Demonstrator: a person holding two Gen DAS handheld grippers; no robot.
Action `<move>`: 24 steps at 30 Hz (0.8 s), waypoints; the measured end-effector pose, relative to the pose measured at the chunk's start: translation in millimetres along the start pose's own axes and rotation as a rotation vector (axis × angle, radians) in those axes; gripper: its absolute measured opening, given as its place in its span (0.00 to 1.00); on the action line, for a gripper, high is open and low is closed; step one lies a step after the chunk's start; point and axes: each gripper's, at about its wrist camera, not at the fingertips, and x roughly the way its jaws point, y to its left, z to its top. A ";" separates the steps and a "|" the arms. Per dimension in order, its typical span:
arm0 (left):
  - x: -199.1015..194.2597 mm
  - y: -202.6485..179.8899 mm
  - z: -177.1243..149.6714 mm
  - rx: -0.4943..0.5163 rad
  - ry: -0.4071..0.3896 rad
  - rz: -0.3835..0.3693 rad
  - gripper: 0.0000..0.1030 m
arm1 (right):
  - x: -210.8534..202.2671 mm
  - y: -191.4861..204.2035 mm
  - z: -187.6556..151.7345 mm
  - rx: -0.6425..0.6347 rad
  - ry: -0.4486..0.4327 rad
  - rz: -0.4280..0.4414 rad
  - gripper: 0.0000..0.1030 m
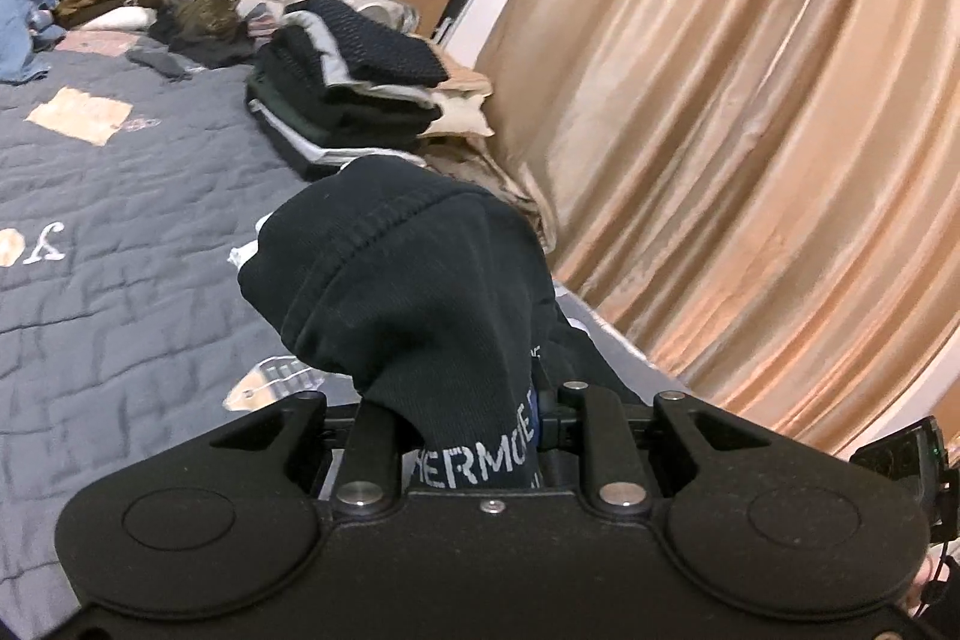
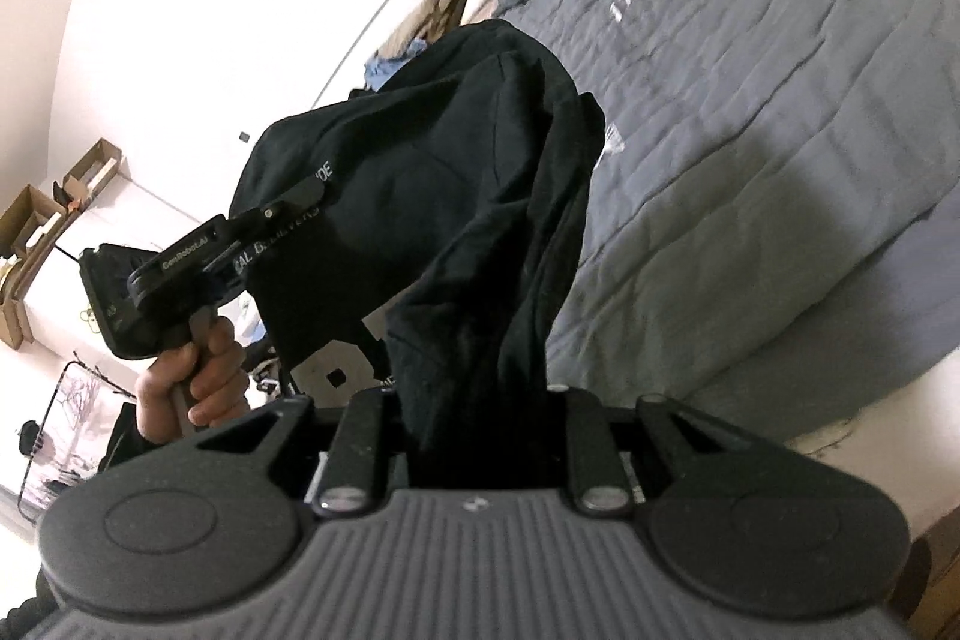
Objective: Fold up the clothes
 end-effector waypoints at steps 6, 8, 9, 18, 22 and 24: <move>22.2 -23.3 2.7 0.016 -0.004 -0.038 0.21 | 0.0 -0.5 -6.9 0.001 -0.002 0.003 0.19; 32.1 -28.9 4.3 0.019 -0.001 -0.047 0.21 | -2.6 -2.6 -6.2 0.002 -0.001 -0.001 0.19; 37.3 -31.5 5.0 0.019 -0.001 -0.052 0.21 | -3.9 -3.7 -5.3 0.002 -0.002 -0.003 0.19; 83.2 -47.4 12.1 0.009 0.009 -0.085 0.21 | 9.9 -19.8 15.6 0.014 0.003 -0.023 0.19; 111.3 -49.3 18.4 0.000 0.018 -0.094 0.21 | 22.8 -31.2 29.8 0.022 0.004 -0.031 0.19; 128.2 -49.2 22.5 -0.001 0.027 -0.095 0.21 | 36.5 -37.4 38.8 0.030 0.009 -0.033 0.19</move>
